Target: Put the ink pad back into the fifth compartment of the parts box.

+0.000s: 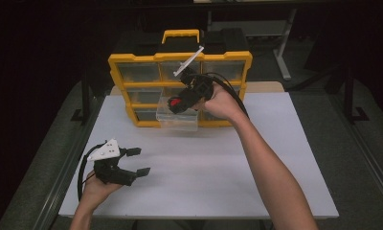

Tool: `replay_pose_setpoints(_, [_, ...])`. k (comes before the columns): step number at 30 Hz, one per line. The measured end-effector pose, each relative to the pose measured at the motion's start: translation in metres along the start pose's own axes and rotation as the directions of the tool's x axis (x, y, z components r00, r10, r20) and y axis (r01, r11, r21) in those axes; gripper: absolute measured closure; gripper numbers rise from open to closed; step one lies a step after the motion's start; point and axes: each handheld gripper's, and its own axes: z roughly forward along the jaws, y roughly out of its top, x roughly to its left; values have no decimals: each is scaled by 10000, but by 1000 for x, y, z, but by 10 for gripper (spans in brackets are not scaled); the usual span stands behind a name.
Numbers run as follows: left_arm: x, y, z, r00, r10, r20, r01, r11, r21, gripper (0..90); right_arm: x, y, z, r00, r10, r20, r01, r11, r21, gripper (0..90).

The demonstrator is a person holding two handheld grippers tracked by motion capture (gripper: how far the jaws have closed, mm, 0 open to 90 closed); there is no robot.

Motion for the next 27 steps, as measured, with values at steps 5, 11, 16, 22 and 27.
replay_pose_setpoints(5, [0, 0, 0, 10000, -7, -8, 7, 10000, 2, 202, 0, 0, 1, 10000, -10, -12, 10, 10000, 20, 284])
replay_pose_setpoints(11, [0, 0, 0, 10000, 4, -3, -4, 10000, -6, 202, 0, 0, 1, 10000, 46, 13, -46, 10000, -10, 283])
replay_pose_setpoints(16, [-1, 1, 0, 10000, -24, -11, 24, 10000, 4, 202, 0, 0, 1, 10000, 50, 61, -50, 10000, 10, 279])
replay_pose_setpoints(22, [-1, 1, 0, 10000, -61, -37, 60, 10000, -54, 201, 1, 1, -2, 9999, 86, 132, -84, 9999, -149, 279])
replay_pose_setpoints(27, [-1, 1, -1, 10000, -83, -37, 83, 9999, -104, 201, 1, 0, -6, 9999, 122, 70, -119, 9995, -293, 292])
